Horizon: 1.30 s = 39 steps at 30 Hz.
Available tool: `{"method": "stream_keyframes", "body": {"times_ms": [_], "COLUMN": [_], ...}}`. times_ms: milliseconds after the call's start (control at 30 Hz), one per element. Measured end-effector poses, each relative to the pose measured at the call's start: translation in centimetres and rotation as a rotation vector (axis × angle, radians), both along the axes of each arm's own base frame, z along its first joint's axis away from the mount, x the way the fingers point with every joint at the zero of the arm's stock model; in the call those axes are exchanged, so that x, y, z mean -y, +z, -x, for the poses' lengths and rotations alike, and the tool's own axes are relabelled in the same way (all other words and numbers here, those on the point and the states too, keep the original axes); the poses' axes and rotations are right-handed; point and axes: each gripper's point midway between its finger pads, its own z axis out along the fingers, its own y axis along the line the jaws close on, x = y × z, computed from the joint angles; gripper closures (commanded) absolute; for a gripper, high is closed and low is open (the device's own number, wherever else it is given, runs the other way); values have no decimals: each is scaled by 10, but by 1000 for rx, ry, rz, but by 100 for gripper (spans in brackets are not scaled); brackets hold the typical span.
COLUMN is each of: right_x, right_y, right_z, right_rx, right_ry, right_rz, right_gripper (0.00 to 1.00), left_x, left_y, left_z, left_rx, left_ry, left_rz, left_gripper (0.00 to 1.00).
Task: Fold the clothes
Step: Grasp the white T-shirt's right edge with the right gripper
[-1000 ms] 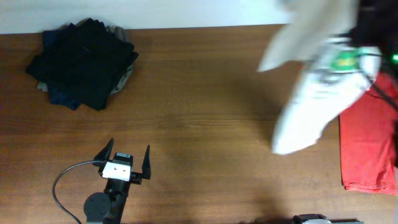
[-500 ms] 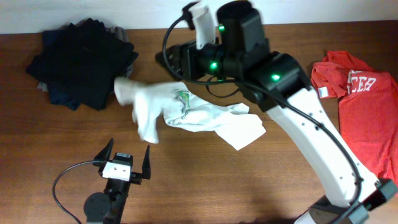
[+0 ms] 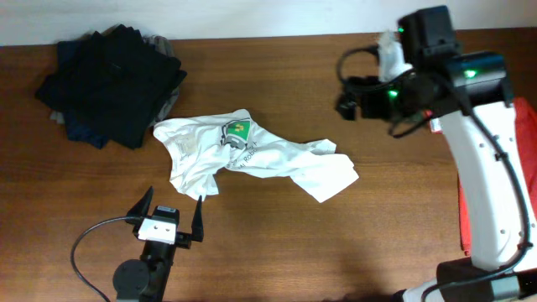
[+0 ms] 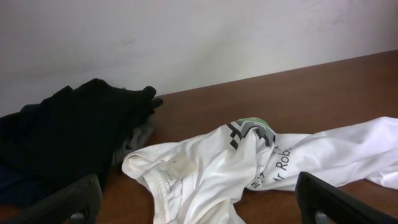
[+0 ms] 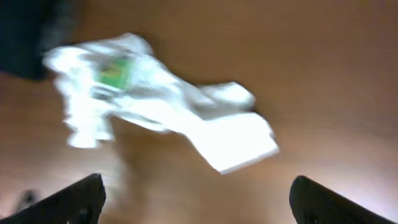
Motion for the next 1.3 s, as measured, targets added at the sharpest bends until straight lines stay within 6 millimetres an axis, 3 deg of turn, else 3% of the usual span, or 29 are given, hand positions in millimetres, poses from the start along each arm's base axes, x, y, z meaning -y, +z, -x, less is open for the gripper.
{"method": "stream_keyframes", "body": {"times_ms": [133, 267, 467, 567, 767, 933, 1033, 1100, 1300], "right_x": [38, 51, 45, 37, 20, 14, 13, 13, 12], "right_y": [-25, -70, -140, -177, -231, -254, -263, -265, -267], "right_z": [13, 29, 39, 41, 38, 34, 35, 36, 29], "right_rx": [-105, -243, -345, -358, -296, -241, -230, -228, -206], "right_ry": [-82, -100, -83, -69, -46, -55, -63, -67, -66], "right_rz": [100, 152, 130, 85, -19, -66, -75, -77, -82], "right_gripper": [2, 2, 1, 13, 14, 15, 24, 28, 28], "left_x": [0, 0, 0, 0, 0, 0, 0, 0, 0], "left_y": [0, 0, 0, 0, 0, 0, 0, 0, 0], "left_z": [0, 0, 0, 0, 0, 0, 0, 0, 0], "left_rx": [0, 1, 0, 1, 1, 1, 1, 1, 1], "left_ry": [0, 0, 0, 0, 0, 0, 0, 0, 0], "left_rz": [0, 0, 0, 0, 0, 0, 0, 0, 0], "left_gripper": [1, 1, 1, 1, 1, 1, 1, 1, 1]}}
